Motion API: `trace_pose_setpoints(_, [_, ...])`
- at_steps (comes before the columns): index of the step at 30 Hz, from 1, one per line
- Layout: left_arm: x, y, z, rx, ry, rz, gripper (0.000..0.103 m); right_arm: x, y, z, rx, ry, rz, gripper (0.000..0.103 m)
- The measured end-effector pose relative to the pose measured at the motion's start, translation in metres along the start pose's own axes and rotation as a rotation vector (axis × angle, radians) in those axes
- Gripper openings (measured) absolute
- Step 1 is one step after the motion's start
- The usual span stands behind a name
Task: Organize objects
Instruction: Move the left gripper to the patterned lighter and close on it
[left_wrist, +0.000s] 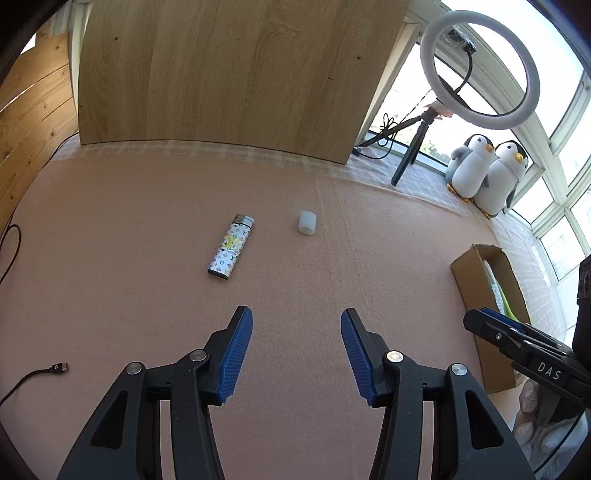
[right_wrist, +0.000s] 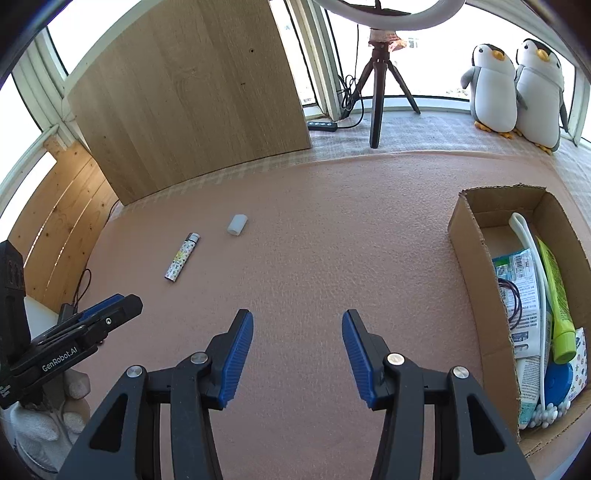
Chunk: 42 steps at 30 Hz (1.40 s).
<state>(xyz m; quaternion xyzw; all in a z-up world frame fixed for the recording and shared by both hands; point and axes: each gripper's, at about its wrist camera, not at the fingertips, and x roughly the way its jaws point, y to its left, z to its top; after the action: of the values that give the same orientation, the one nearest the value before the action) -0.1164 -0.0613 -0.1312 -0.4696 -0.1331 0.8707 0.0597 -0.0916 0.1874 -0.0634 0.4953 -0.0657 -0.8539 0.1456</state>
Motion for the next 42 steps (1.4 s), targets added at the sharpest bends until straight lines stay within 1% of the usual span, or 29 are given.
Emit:
trace_pose_setpoints(2, [0.001,0.017,0.005,-0.033,-0.003,0.016,0.054,0.006,0.006,0.003,-0.006,0.018,0.011,0.046])
trace_pose_setpoints(6, [0.007,0.048,0.02,-0.084,-0.01,0.048,0.055,0.018,0.016,0.011,-0.028,0.031,-0.006,0.046])
trace_pose_setpoints(10, [0.023,0.066,0.037,-0.096,-0.006,0.069,0.055,0.031,0.023,0.026,-0.033,0.044,0.002,0.046])
trace_pose_setpoints(14, [0.046,0.07,0.051,-0.05,0.028,0.078,0.055,0.046,0.029,0.043,-0.031,0.058,0.023,0.046])
trace_pose_setpoints(17, [0.066,0.066,0.059,-0.016,0.069,0.061,0.055,0.059,0.035,0.056,-0.031,0.081,0.033,0.046])
trace_pose_setpoints(22, [0.098,0.055,0.065,0.061,0.122,0.072,0.054,0.087,0.04,0.076,-0.012,0.124,0.048,0.046])
trace_pose_setpoints(24, [0.108,0.053,0.066,0.068,0.14,0.067,0.052,0.099,0.041,0.081,0.0,0.146,0.059,0.046])
trace_pose_setpoints(26, [0.116,0.054,0.068,0.061,0.155,0.059,0.046,0.111,0.043,0.085,0.006,0.164,0.063,0.046])
trace_pose_setpoints(28, [0.122,0.054,0.068,0.061,0.162,0.059,0.043,0.121,0.044,0.089,0.014,0.177,0.062,0.046])
trace_pose_setpoints(32, [0.131,0.052,0.067,0.082,0.176,0.064,0.037,0.138,0.044,0.097,0.064,0.207,0.096,0.046])
trace_pose_setpoints(35, [0.136,0.051,0.067,0.093,0.172,0.075,0.031,0.151,0.047,0.104,0.084,0.223,0.102,0.046])
trace_pose_setpoints(37, [0.136,0.053,0.068,0.083,0.165,0.076,0.027,0.159,0.05,0.108,0.087,0.233,0.098,0.046])
trace_pose_setpoints(42, [0.135,0.058,0.065,0.07,0.15,0.061,0.026,0.175,0.056,0.112,0.086,0.252,0.086,0.046])
